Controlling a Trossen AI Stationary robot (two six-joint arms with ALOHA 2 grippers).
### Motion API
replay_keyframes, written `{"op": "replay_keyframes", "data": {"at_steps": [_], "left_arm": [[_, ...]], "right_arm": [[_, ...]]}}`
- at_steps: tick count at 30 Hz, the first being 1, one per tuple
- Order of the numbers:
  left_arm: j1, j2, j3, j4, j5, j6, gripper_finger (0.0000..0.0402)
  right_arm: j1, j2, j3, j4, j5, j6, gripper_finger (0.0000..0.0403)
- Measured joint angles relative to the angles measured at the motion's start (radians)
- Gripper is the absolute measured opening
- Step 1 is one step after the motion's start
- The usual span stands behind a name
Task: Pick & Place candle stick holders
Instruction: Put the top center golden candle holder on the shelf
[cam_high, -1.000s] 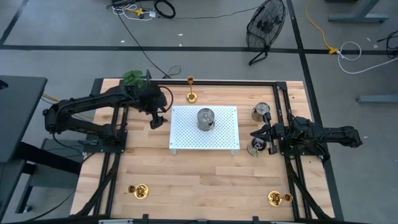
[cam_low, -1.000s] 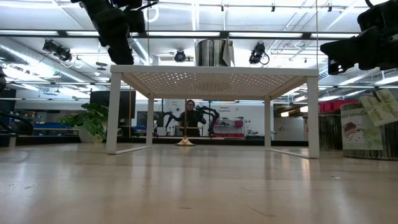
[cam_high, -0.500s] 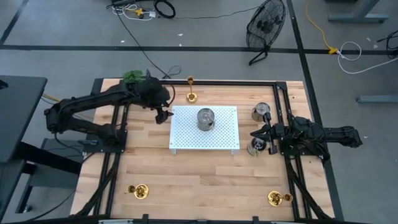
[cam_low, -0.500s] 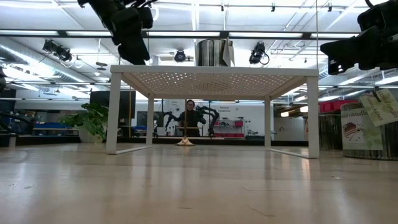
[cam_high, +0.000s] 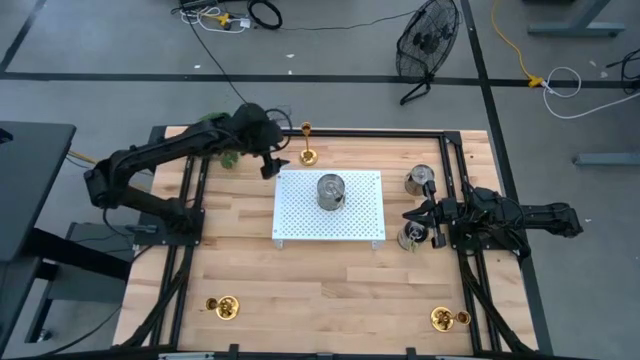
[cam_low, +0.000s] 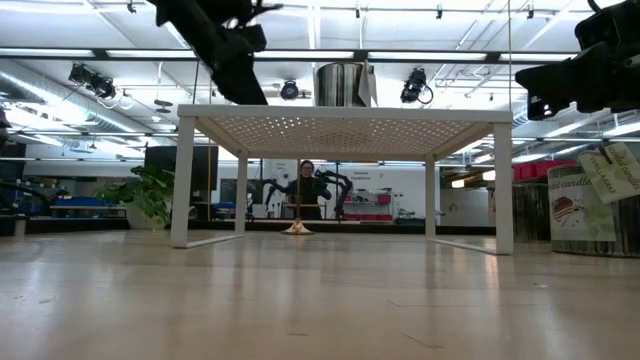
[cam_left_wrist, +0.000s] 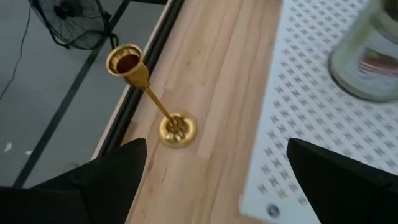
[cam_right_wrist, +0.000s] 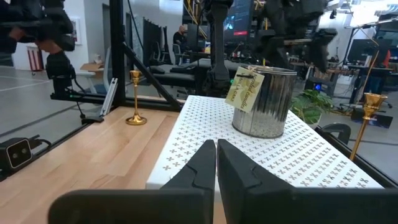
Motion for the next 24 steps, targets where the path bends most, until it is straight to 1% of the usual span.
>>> {"op": "replay_keyframes", "data": {"at_steps": [3,15,18,24], "left_arm": [[0.023,0.042,0.000,0.046,0.040,-0.001,0.0397],[0.074,0.213,0.000,0.260,0.037,-0.020,0.0397],[0.083,0.239,0.000,0.277,0.046,-0.051,0.0397],[0.092,0.282,0.000,0.299,0.047,-0.055,0.0397]], "right_arm": [[0.000,0.000,0.000,0.000,0.000,0.000,0.0021],[0.000,0.000,0.000,0.000,0.000,0.000,0.0021],[0.000,0.000,0.000,0.000,0.000,0.000,0.0021],[0.000,0.000,0.000,0.000,0.000,0.000,0.0021]]}}
